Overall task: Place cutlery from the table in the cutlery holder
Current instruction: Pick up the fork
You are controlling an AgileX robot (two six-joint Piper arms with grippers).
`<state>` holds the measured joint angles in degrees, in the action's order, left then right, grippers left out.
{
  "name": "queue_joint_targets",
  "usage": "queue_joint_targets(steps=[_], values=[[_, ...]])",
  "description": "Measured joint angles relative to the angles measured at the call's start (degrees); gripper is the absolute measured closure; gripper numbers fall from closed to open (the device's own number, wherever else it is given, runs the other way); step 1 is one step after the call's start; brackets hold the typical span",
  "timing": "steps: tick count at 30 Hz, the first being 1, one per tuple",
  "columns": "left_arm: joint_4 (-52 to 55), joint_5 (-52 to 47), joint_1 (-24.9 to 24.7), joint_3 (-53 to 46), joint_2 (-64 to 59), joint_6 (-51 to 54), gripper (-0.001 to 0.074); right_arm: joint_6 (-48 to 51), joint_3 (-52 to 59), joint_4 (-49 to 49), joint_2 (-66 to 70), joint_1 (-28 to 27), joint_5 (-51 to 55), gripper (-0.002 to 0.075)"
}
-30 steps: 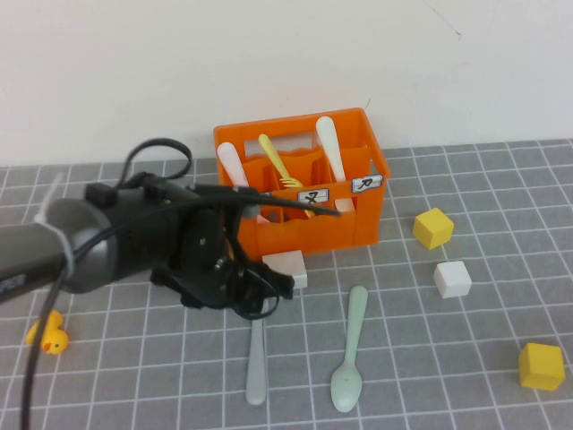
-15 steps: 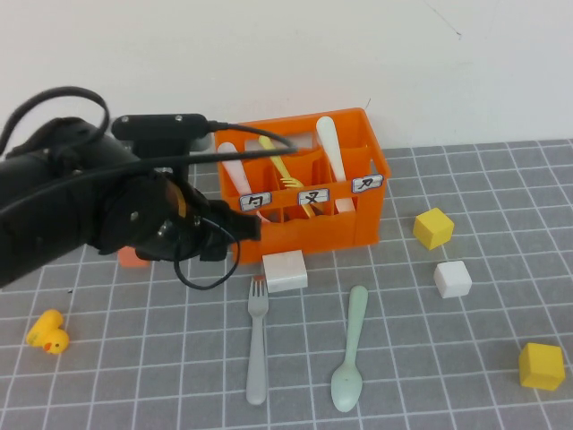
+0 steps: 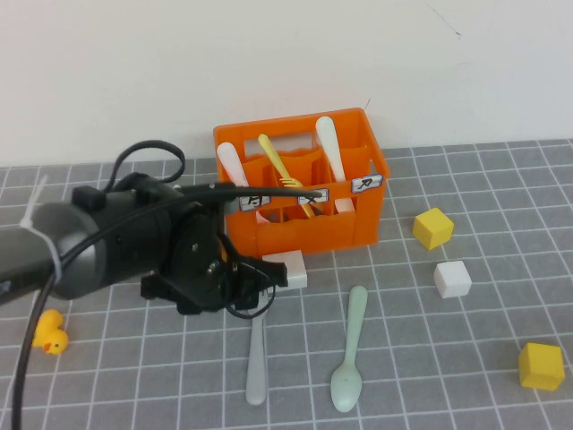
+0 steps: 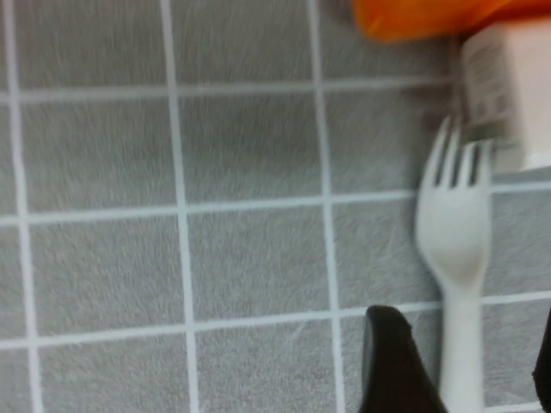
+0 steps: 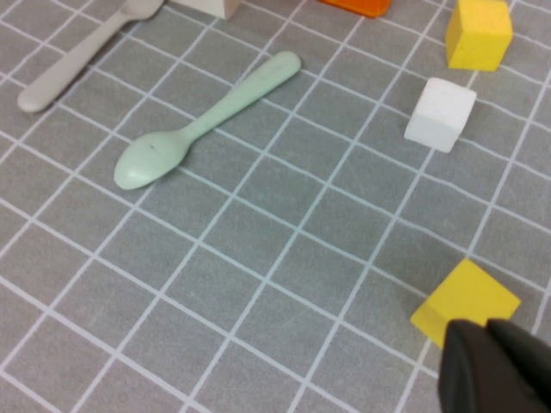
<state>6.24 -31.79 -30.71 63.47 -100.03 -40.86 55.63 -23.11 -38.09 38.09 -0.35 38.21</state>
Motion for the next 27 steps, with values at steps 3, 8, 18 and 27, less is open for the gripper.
queue_joint_targets(steps=[3, 8, 18, 27], values=[[-1.4, 0.1, 0.0, 0.0, -1.35, 0.23, 0.041, 0.0, 0.0, 0.0, 0.0, 0.0, 0.0, 0.0729], [-2.51, 1.41, -0.69, 0.0, -3.74, 1.13, 0.0411, 0.0, 0.0, 0.0, 0.0, 0.0, 0.0, 0.0729], [-3.2, 5.34, -3.03, 0.0, -6.94, 1.4, 0.041, 0.0, 0.0, 0.0, 0.0, 0.0, 0.0, 0.0729], [-3.0, 5.48, -3.03, 0.1, -8.33, 1.52, 0.0425, 0.0, 0.0, -0.08, 0.0, 0.0, 0.0, 0.0729]])
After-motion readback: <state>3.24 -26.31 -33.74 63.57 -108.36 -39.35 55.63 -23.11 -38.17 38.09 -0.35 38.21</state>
